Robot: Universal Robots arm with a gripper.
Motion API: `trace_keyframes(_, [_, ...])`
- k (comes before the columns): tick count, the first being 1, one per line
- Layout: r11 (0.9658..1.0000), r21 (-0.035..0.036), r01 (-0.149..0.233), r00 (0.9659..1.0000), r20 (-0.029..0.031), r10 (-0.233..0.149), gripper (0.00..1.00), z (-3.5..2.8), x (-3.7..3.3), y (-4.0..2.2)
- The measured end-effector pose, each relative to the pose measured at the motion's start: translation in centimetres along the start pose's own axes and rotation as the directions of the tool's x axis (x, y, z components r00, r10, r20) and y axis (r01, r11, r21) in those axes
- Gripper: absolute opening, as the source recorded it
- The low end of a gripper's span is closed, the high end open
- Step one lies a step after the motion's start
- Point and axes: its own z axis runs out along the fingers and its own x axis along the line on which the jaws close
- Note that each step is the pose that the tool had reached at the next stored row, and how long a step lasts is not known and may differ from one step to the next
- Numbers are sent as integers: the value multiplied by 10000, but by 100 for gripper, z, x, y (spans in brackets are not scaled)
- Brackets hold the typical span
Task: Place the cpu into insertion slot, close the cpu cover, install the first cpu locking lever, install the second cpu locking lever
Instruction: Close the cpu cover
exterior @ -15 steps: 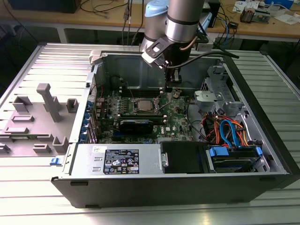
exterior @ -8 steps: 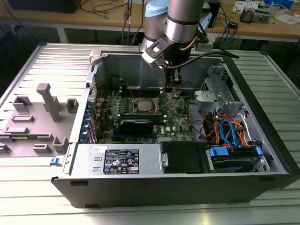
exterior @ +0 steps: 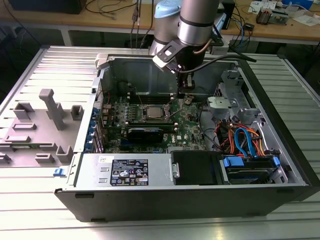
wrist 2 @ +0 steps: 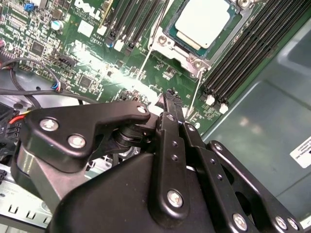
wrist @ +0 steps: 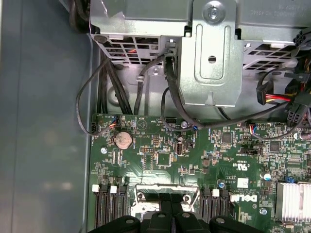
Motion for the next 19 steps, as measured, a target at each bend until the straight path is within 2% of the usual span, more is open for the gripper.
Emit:
trace_keyframes(14, [10000,0,1,10000,0,-1,11,-1,-10,200])
trace_keyframes(19, [10000,0,0,10000,0,0,11,42,-11,234])
